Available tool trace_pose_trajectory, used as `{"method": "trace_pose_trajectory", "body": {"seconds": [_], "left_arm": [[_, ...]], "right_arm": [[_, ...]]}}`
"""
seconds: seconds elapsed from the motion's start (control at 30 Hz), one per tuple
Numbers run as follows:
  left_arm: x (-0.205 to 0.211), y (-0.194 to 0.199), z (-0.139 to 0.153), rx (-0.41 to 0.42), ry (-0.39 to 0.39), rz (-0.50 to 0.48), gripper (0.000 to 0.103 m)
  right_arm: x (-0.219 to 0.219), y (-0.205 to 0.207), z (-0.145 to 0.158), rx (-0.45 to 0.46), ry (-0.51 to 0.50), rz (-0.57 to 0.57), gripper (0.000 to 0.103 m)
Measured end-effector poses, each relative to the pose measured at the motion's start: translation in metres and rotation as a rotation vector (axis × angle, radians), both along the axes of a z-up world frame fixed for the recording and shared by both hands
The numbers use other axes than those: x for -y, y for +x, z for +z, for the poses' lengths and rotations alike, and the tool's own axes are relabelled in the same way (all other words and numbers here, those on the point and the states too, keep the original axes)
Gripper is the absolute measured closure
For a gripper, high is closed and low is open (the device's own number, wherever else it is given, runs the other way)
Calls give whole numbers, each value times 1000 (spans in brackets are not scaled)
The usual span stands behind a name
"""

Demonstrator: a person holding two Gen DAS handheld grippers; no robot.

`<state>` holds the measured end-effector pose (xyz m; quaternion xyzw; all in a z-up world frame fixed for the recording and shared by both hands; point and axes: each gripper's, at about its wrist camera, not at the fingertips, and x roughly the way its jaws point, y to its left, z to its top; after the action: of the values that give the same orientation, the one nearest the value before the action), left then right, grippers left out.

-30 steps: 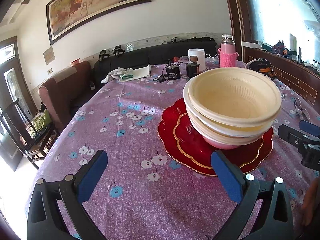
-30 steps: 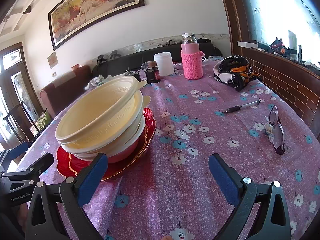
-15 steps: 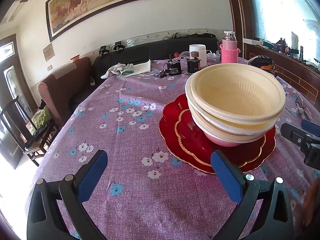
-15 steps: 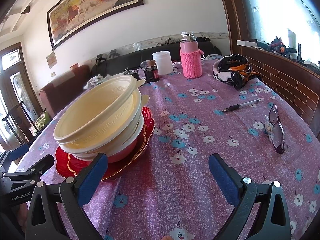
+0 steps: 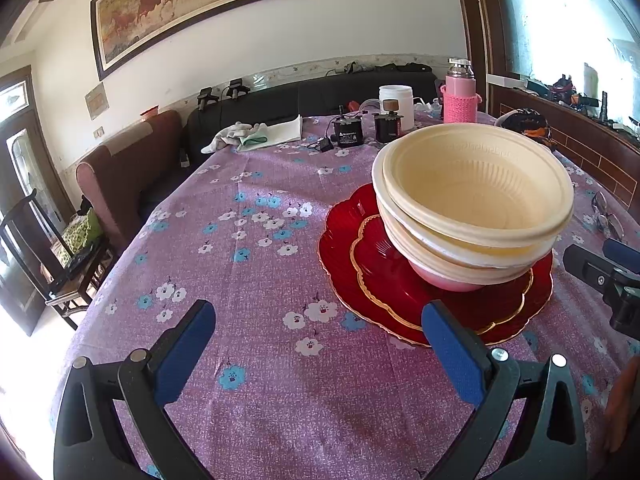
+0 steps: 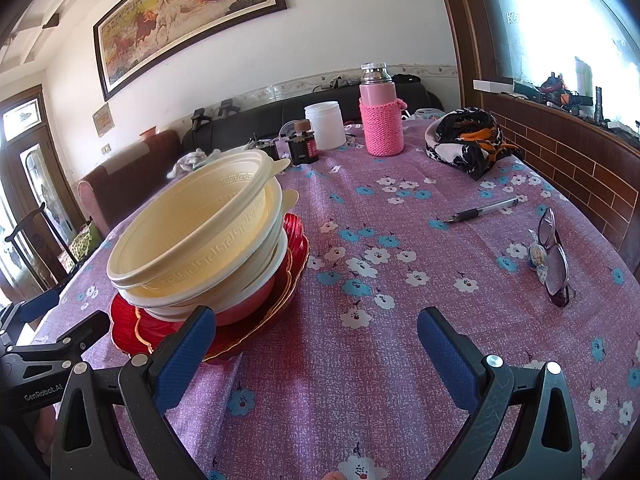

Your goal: Organize plates and bowls

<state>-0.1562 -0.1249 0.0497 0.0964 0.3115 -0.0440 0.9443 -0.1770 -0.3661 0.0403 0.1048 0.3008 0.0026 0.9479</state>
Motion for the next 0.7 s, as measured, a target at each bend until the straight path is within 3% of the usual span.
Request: {"method": "trace_pose_trajectory", "body": {"seconds": [0.7], "left_arm": [[-3, 4, -2, -38, -12, -6, 0]], "right_arm": [[1, 1, 0, -1, 0, 0, 1]]}}
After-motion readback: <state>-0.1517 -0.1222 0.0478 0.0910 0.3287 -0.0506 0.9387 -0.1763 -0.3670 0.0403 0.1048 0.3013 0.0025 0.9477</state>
